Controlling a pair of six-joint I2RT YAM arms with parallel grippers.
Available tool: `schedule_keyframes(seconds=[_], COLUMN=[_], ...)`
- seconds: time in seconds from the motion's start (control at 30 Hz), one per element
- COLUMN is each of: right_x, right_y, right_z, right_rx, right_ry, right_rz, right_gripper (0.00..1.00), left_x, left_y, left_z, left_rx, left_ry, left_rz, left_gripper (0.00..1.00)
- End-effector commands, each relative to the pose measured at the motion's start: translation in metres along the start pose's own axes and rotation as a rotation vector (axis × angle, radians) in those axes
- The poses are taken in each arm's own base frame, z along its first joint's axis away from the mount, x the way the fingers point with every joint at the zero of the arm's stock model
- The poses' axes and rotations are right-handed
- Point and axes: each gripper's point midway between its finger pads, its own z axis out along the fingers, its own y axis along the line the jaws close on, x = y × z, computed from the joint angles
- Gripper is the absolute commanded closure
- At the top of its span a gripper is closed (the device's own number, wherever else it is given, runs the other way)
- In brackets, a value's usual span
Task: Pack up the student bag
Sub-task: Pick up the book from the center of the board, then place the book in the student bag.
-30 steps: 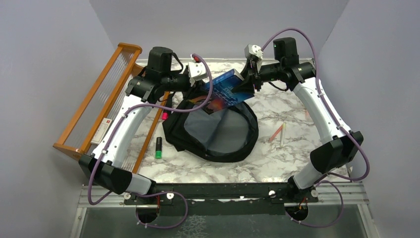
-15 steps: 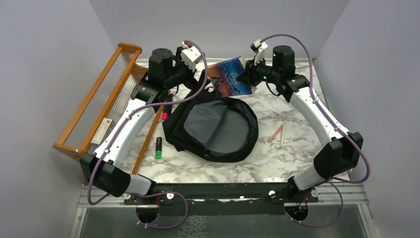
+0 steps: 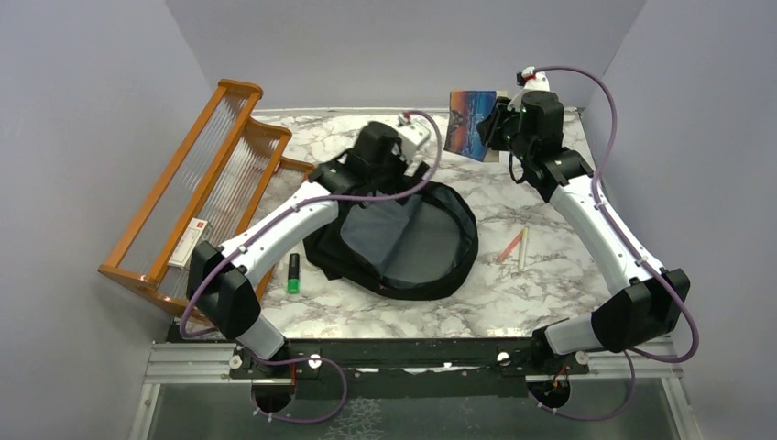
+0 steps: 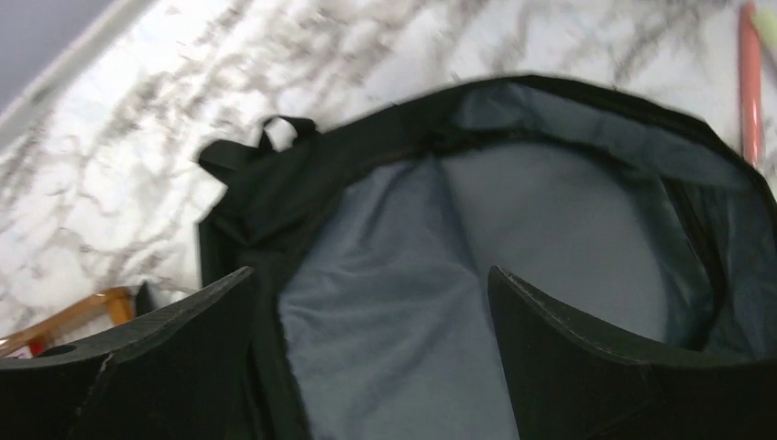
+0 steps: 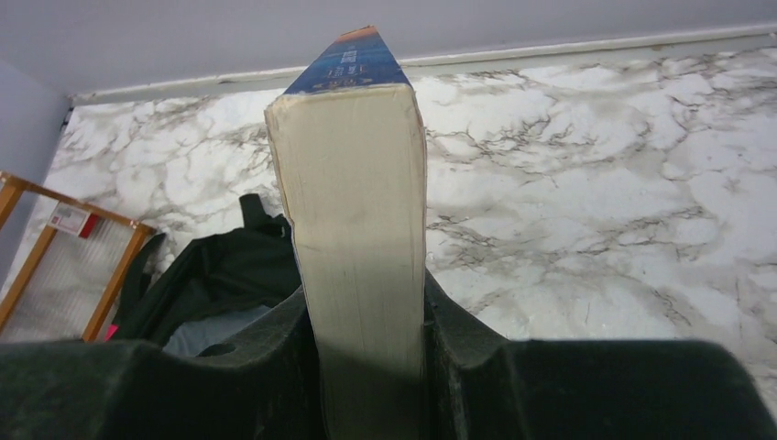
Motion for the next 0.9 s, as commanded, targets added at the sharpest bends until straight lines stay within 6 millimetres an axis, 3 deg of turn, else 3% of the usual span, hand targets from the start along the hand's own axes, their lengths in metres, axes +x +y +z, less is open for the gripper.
schedule_keyframes(seconds=[0.0, 0.1, 0.27, 0.4, 0.6, 0.87], right_x=[-0.082, -0.082, -0.078, -0.075, -0.071, -0.072], right_y=[-0.004, -0.007, -0.009, -0.009, -0.014, -0.016], right_z=[-0.029, -0.032, -0.033, -0.035, -0.036, -0.040], right_rx=[0.053, 0.064, 0.069, 0.064, 0.075, 0.085], right_ry=[-0.289, -0.297, -0.295, -0.288, -0.280, -0.290], right_rz=[0.114, 0.121, 0.127, 0.128, 0.125, 0.132], right_gripper=[0.99, 0.99, 1.00, 1.00, 1.00, 1.00], left_x=[0.052, 0.078, 0.106, 0.132, 0.148, 0.158], left_y=[-0.029, -0.042, -0.064, -0.066, -0.069, -0.069], left_z=[0.001, 0.005, 0.012, 0.021, 0.030, 0.041], left_rx=[-0.084, -0.096, -0.066, -0.117, -0.147, -0.187], left_ry=[0.194, 0.278, 0.342, 0.421, 0.463, 0.504], left_rz=[0.098, 0.153, 0.225, 0.341, 0.359, 0.437], left_gripper=[0.07, 0.07, 0.07, 0.07, 0.08, 0.34])
